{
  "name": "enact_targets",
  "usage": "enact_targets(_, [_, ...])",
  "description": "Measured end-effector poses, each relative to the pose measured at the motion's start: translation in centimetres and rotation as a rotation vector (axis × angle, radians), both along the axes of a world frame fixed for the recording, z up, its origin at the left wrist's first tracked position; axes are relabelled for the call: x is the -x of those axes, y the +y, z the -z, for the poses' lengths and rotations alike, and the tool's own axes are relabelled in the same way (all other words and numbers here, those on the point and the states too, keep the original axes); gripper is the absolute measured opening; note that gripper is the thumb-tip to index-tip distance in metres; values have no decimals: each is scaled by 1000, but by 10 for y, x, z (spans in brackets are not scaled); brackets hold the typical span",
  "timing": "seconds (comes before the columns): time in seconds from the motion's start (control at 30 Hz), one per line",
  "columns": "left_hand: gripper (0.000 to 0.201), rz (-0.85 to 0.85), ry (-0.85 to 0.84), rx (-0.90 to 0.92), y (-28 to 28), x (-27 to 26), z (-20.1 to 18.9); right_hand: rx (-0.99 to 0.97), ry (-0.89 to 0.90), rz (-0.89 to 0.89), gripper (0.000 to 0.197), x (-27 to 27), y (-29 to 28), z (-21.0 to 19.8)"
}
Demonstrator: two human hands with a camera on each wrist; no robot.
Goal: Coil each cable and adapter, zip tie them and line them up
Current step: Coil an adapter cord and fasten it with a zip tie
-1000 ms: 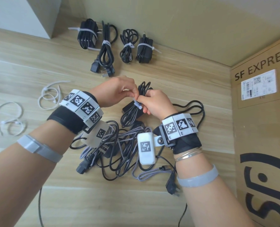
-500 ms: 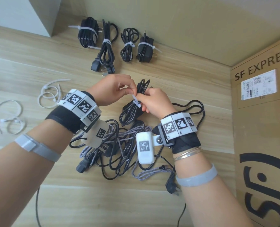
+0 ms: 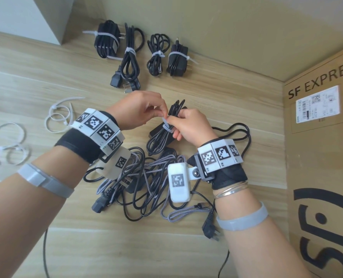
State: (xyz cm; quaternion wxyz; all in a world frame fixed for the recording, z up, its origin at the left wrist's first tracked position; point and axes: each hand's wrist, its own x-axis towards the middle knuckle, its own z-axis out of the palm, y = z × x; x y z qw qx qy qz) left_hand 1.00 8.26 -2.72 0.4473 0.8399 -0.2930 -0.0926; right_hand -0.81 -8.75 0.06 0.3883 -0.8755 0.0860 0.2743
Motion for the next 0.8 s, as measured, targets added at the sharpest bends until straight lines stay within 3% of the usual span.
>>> enact_targets(0.23, [15,82,-10,-59,-3,-4,-4,-8,15,-6,31,-2,0,2])
enact_targets(0.53, [9,152,-32,-100,-14,0,-1,-20,51,75,28,-3,0,9])
enact_targets(0.8, [29,-102,54,-110,-13,4,2,-81,18,166,34,0,-1,9])
